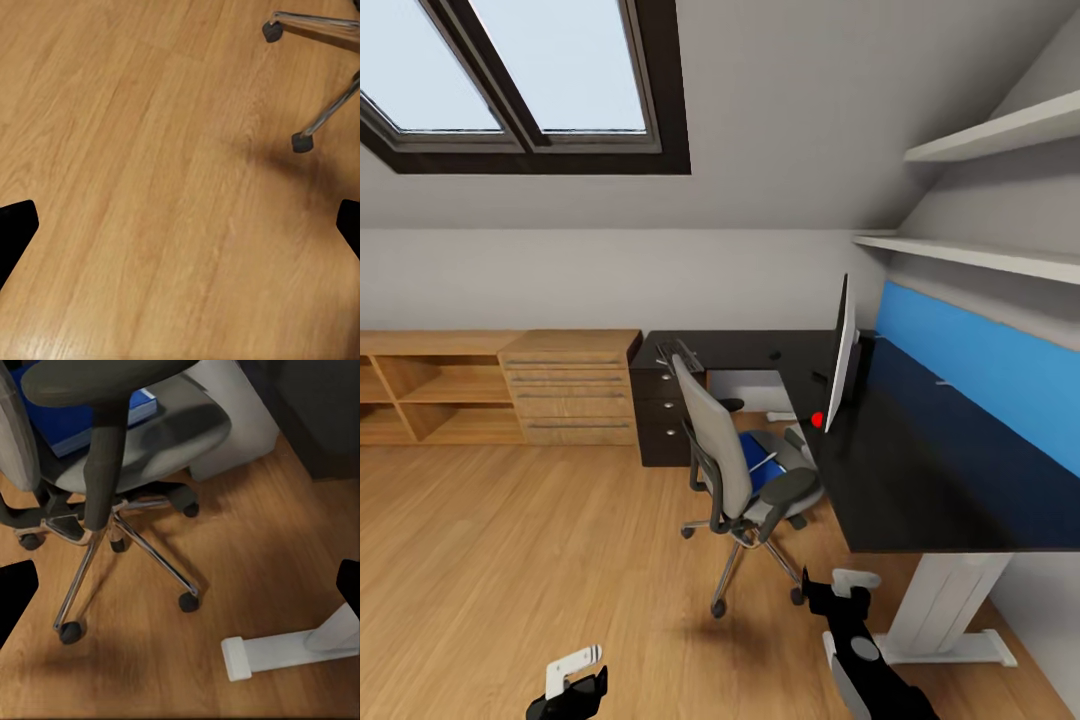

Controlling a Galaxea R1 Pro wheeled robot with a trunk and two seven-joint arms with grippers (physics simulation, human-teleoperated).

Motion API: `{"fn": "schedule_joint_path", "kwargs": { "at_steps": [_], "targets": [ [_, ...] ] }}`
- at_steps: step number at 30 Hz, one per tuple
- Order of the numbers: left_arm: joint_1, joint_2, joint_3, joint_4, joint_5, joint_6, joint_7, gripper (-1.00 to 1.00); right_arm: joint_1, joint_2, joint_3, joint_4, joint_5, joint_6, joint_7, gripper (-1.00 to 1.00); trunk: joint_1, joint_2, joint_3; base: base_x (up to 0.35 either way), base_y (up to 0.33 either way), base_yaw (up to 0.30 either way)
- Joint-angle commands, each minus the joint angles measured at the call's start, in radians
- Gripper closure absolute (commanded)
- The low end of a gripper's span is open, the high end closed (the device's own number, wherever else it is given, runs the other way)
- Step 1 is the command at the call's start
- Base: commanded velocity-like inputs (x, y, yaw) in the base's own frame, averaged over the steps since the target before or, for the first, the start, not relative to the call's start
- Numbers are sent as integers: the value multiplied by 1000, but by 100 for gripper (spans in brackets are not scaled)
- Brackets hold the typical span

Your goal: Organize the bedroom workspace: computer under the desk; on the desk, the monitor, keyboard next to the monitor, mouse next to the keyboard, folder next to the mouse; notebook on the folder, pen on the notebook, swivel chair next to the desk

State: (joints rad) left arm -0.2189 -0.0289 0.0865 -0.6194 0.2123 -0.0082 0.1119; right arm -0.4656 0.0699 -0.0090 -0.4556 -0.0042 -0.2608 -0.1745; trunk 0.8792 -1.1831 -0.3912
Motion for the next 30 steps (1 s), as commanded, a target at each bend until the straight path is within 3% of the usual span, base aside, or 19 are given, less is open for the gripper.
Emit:
{"fn": "schedule_joint_path", "kwargs": {
  "at_steps": [1,9,22,30],
  "targets": [
    [0,0,1,0,11,-1,1,-100,-1,0,-1,3,0,-9,-2,-100,4,-8,-4,0,0,0],
    [0,-2,2,0,12,-1,6,-100,-1,-1,-4,13,0,-51,-4,-100,35,-64,-29,0,0,0],
    [0,-3,3,21,12,-1,9,-100,-3,-1,-4,8,0,-48,-17,-100,84,-155,-70,0,0,0],
    [0,-3,4,39,12,-1,9,-100,-63,-2,-3,-1,3,-46,-73,-100,115,-211,-95,0,0,0]
  ]
}}
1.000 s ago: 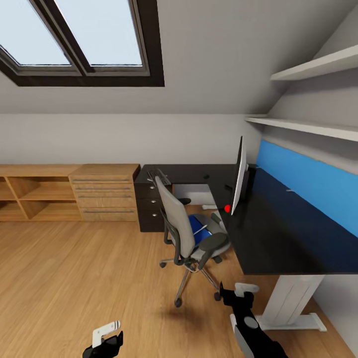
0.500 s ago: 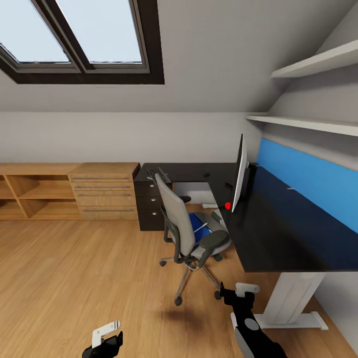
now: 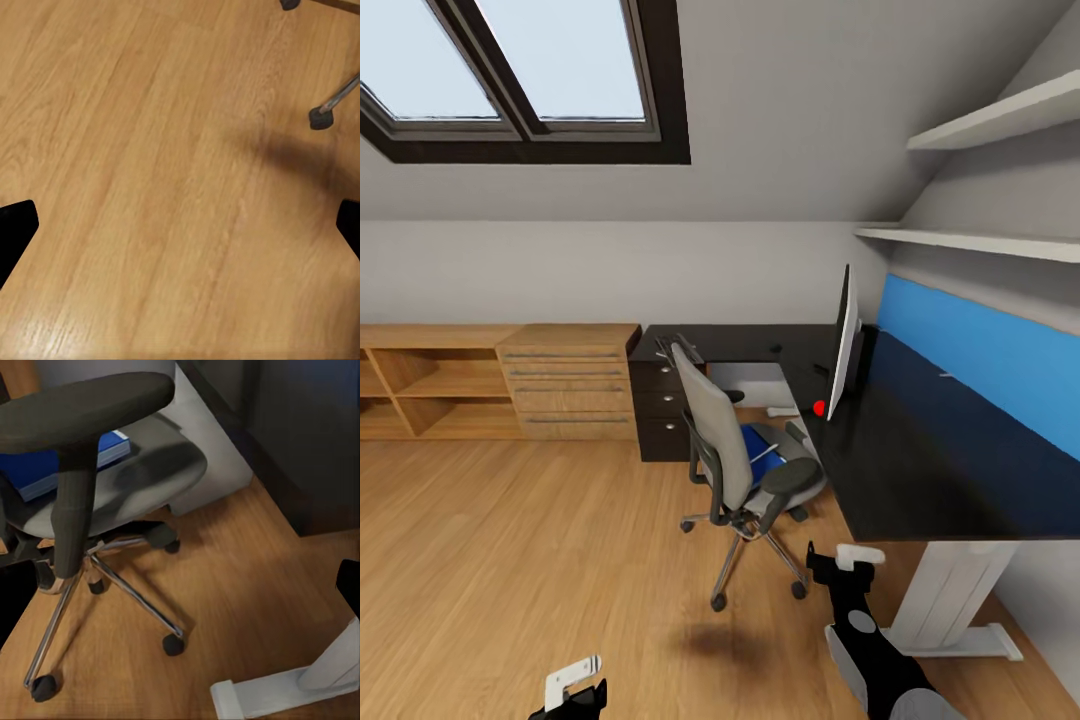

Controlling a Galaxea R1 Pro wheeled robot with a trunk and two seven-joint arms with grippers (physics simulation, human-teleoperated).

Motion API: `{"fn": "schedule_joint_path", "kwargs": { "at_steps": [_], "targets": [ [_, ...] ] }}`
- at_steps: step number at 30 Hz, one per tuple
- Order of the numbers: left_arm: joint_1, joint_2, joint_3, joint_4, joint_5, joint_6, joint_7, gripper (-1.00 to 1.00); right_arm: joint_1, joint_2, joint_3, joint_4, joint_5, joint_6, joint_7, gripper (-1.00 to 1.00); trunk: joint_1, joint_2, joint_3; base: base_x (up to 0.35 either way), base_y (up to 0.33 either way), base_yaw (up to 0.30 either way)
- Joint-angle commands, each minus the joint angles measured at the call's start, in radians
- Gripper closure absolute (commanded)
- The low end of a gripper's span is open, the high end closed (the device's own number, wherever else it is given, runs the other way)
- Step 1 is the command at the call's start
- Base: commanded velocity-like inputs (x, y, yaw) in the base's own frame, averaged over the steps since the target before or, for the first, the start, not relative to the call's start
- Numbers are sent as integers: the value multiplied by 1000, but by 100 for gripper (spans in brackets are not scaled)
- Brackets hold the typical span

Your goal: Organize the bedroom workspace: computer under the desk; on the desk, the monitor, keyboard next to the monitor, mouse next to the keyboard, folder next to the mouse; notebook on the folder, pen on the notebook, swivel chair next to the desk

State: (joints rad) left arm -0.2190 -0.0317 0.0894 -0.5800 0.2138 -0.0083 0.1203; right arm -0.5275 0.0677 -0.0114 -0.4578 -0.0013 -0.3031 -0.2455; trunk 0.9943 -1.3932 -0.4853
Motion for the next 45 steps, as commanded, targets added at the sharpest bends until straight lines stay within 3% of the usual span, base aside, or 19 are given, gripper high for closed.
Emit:
{"fn": "schedule_joint_path", "kwargs": {
  "at_steps": [1,37,45],
  "targets": [
    [0,-1,1,0,11,-1,1,-100,-5,-1,-1,0,0,-3,-4,-100,4,-8,-4,0,0,0],
    [0,-3,3,5,11,-1,1,-100,-21,-5,3,10,1,-22,-6,-100,142,-260,-117,0,0,0],
    [0,-4,1,6,11,-1,1,-100,-20,-6,2,10,3,-61,-6,-100,173,-316,-142,0,0,0]
  ]
}}
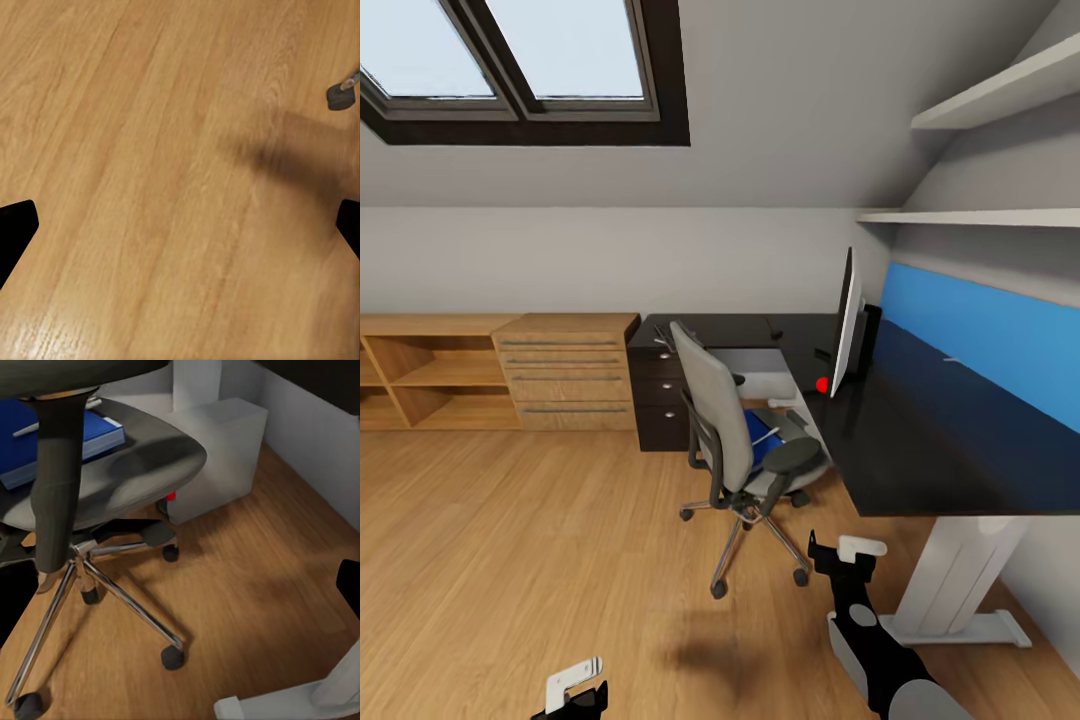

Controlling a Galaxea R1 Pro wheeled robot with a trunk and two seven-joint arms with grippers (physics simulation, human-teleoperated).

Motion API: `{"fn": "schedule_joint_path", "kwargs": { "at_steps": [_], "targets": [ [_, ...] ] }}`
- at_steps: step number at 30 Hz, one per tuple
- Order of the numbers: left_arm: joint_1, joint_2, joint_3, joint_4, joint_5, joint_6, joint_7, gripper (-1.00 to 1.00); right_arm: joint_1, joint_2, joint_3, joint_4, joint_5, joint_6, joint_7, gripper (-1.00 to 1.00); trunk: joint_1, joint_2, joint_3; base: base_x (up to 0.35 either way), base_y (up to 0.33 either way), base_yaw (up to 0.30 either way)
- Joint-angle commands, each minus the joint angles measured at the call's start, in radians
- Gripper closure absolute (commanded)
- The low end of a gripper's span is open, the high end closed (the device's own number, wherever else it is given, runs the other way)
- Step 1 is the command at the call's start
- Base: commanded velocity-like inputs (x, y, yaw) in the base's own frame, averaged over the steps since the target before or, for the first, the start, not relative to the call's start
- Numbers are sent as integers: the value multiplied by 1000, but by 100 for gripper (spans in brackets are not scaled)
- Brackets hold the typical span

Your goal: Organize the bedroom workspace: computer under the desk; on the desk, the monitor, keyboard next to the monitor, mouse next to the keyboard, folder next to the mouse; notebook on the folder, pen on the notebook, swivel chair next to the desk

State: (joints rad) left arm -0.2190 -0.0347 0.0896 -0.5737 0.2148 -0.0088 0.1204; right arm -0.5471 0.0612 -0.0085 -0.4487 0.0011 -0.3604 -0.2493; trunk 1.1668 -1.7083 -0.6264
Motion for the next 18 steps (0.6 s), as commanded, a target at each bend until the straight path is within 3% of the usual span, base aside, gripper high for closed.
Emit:
{"fn": "schedule_joint_path", "kwargs": {
  "at_steps": [1,9,18],
  "targets": [
    [0,-1,1,0,10,-1,1,-100,-1,0,-1,1,1,-6,-2,-100,4,-8,-4,0,0,0],
    [0,-1,2,0,10,-2,1,-100,-1,-1,-1,2,2,-67,-2,-100,35,-64,-29,0,0,0],
    [0,-2,0,0,8,-2,1,-100,0,-1,-1,2,2,-83,-2,-100,69,-127,-57,0,0,0]
  ]
}}
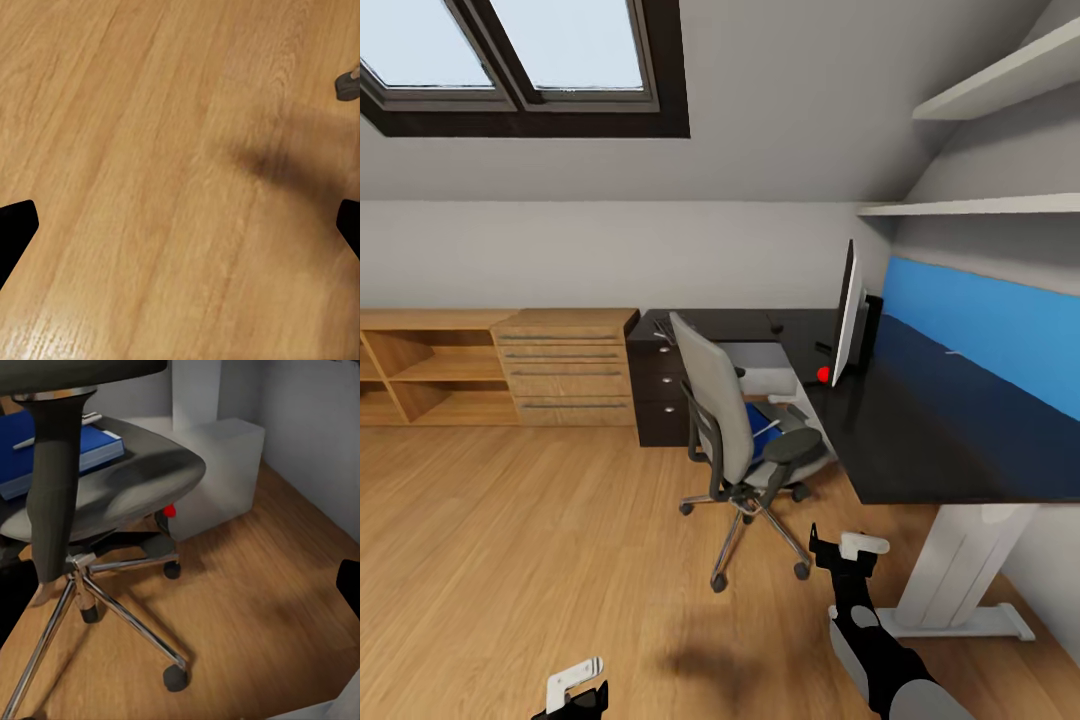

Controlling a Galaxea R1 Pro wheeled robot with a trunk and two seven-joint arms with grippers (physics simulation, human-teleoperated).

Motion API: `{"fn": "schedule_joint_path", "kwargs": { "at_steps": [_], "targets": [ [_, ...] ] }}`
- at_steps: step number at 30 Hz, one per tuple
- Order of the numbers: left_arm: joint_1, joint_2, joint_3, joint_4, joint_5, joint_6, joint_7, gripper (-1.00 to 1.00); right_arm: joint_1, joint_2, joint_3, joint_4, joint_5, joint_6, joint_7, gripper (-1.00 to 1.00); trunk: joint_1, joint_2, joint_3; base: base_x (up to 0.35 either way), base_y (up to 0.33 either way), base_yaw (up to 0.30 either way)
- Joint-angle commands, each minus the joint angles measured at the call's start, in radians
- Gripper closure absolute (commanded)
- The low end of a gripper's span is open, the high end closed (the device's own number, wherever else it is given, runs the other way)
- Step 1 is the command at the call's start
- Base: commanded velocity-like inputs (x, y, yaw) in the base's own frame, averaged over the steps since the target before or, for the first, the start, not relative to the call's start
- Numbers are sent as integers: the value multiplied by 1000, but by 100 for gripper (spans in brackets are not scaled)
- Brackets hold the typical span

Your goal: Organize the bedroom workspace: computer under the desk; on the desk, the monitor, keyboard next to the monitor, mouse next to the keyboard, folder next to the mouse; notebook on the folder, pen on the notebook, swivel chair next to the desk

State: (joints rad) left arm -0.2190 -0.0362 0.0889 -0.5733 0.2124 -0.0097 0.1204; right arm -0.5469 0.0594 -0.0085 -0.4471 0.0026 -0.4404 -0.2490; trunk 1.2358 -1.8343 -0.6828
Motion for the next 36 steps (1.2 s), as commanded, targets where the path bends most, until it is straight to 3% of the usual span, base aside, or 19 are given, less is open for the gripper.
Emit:
{"fn": "schedule_joint_path", "kwargs": {
  "at_steps": [1,27,32,36],
  "targets": [
    [0,-1,1,0,10,-1,1,-100,-1,0,-1,1,0,-3,-2,-100,4,-8,-4,0,0,0],
    [0,-4,-7,-9,4,-20,-17,-100,-1,-1,-1,-8,-4,-3,25,-100,103,-190,-86,0,0,0],
    [0,-2,-27,-82,1,-25,-19,-100,0,0,-1,-9,-4,0,27,-100,123,-225,-101,0,0,0],
    [0,-2,-60,-163,0,49,-14,-100,0,0,-1,-11,-4,3,28,-100,138,-253,-114,0,0,0]
  ]
}}
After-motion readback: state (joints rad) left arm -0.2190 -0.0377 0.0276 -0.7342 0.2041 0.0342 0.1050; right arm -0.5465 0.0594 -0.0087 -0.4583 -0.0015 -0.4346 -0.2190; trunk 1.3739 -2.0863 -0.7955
